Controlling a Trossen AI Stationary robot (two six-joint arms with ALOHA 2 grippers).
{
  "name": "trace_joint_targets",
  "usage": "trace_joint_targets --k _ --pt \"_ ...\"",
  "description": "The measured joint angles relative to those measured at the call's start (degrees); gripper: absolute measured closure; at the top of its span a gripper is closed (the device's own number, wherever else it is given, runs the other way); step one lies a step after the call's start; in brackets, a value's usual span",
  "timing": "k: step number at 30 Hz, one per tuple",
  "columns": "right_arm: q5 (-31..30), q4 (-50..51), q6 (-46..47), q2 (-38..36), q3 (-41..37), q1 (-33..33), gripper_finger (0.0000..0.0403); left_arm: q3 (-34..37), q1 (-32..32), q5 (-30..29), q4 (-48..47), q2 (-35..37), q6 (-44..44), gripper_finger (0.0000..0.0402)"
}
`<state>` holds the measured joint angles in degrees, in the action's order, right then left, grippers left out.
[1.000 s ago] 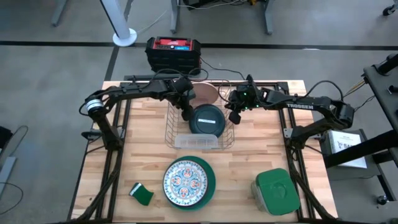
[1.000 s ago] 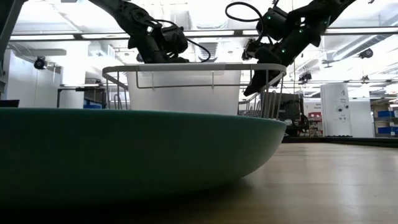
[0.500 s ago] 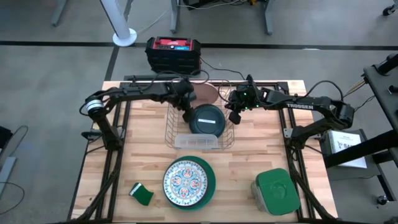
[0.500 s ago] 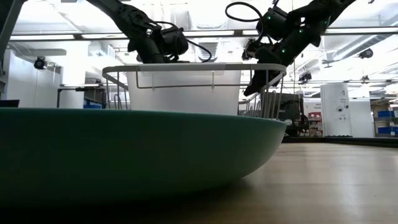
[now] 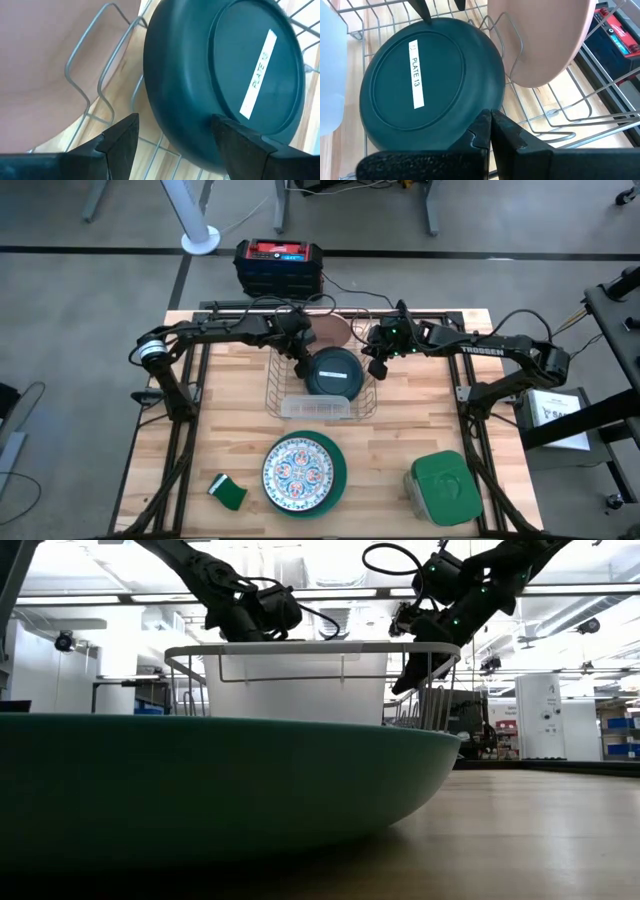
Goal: Sort dishes
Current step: Put the dark green plate in the dishwasher rack
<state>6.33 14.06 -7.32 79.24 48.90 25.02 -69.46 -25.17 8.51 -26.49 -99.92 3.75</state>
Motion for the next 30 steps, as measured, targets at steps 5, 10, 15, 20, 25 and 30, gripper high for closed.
trace_joint_targets --k 5,10,15,20,25,30 --pt "0.00 -0.15 -0.26 0.00 -0.05 0.00 0.0401 0.64 0.00 0.07 1.66 0.00 0.00 0.0162" --pt "0.15 -1.40 -0.20 0.10 -0.20 -0.02 0.0401 0.93 0.00 0.58 2.01 -1.45 0.39 0.0162" --pt "0.17 -2.48 1.04 0.24 -0.01 -0.04 0.0401 0.82 -0.02 2.16 2.39 -3.51 0.33 0.0162" --pt "0.15 -2.39 3.32 0.24 1.93 0.00 0.0400 0.80 -0.02 2.48 2.88 -4.33 0.33 0.0162" --pt "2.06 -0.16 4.07 0.50 4.88 0.02 0.0379 0.82 0.00 2.42 2.94 -4.52 0.31 0.0162" --pt "7.68 2.63 3.71 4.52 8.90 -0.06 0.0330 0.86 0.02 2.12 2.96 -4.55 0.31 0.0162"
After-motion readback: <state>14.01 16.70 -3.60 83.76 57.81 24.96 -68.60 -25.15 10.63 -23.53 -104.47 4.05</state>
